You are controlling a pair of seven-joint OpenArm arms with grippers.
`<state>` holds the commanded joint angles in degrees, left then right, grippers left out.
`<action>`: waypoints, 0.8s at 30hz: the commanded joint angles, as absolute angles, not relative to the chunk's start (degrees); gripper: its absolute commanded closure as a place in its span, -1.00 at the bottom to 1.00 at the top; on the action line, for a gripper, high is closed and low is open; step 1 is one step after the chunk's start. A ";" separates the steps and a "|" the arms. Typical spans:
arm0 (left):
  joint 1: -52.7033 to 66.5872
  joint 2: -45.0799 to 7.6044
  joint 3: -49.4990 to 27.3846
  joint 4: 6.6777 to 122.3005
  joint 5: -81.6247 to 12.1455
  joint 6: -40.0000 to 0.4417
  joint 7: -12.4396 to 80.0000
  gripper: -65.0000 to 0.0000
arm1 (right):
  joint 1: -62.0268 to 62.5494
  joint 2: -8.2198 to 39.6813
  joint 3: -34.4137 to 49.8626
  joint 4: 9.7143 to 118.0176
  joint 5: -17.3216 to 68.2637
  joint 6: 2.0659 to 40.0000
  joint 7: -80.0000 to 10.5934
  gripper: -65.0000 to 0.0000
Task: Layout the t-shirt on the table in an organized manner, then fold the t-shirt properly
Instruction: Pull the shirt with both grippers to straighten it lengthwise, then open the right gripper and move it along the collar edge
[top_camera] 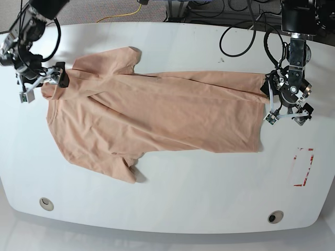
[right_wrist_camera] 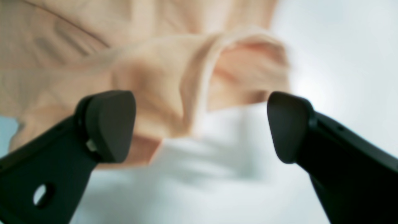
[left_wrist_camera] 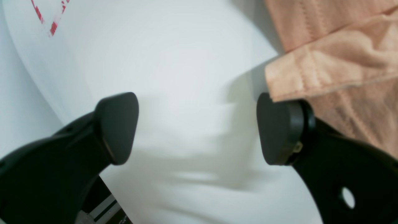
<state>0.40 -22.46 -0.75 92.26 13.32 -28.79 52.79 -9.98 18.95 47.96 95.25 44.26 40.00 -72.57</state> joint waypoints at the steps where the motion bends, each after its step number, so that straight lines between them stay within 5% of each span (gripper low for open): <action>1: 0.40 -22.46 -0.75 92.26 13.32 -28.79 52.79 -0.76 | -10.24 18.95 48.31 95.34 45.23 40.00 -72.84 -1.00; 9: 0.40 -22.46 -0.66 92.26 13.32 -28.79 52.79 -0.76 | -16.04 16.04 49.71 95.34 54.64 40.00 -72.92 -1.00; 24: 0.48 -22.46 -0.57 92.18 13.32 -28.88 52.79 -0.76 | -18.15 12.18 45.32 94.99 50.42 40.00 -69.23 -1.00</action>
